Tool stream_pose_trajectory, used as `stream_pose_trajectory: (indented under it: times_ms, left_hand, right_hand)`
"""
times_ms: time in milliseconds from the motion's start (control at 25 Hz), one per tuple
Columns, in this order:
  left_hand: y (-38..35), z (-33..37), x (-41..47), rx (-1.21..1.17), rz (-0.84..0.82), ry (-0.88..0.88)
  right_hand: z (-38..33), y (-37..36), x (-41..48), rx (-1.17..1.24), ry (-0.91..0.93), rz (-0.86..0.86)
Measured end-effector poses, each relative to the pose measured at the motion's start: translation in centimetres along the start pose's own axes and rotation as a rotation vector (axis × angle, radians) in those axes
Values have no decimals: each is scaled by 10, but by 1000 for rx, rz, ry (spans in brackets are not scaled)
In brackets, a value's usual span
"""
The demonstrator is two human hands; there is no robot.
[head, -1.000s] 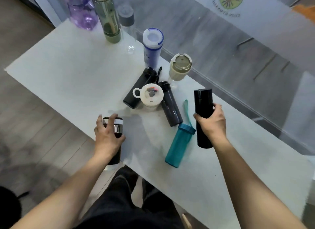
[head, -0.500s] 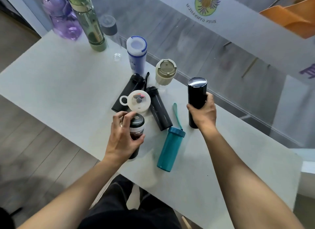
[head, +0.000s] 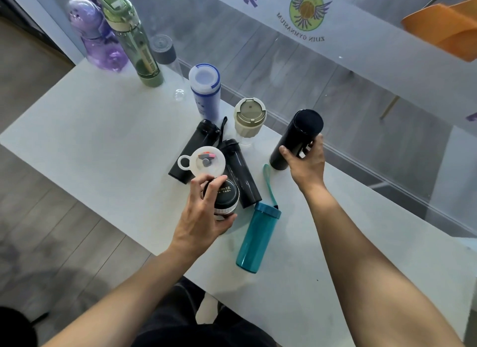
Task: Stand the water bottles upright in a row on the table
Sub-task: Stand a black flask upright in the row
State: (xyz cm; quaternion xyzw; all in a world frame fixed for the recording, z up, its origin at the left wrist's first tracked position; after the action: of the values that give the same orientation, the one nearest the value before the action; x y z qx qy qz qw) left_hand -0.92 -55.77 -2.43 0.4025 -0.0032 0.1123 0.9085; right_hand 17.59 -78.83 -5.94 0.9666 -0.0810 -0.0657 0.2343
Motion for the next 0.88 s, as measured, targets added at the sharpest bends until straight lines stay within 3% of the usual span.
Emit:
stream_pose_trajectory:
  times_ms: [320,600,760,880]
  left_hand:
    - [3,-3,-4,0,18,-3]
    - [-3,0,-16,-3,-64,-49]
    - [-3,2,-23,1,-127,-75]
    - [-2,8,-23,-25,-177,-126]
  right_hand:
    - [4,-3,-4,-83,14,14]
    - [17,3,-14,-150,-72,8]
    - [24,19,-69,-205,-168,13]
    - [13,10,-127,-159,-134,-114]
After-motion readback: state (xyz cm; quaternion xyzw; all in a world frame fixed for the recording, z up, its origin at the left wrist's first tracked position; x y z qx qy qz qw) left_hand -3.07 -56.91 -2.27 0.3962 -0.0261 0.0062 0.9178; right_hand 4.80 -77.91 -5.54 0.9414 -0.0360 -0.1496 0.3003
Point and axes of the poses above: each hand's wrist, its own x-axis towards the middle knuckle, its own y-axis out of the back of the hand, z = x × y, the point moved 9 cm from there along x, towards the middle knuckle, and after that the axes turned 4 degrees about z, right-handed, at the moved point
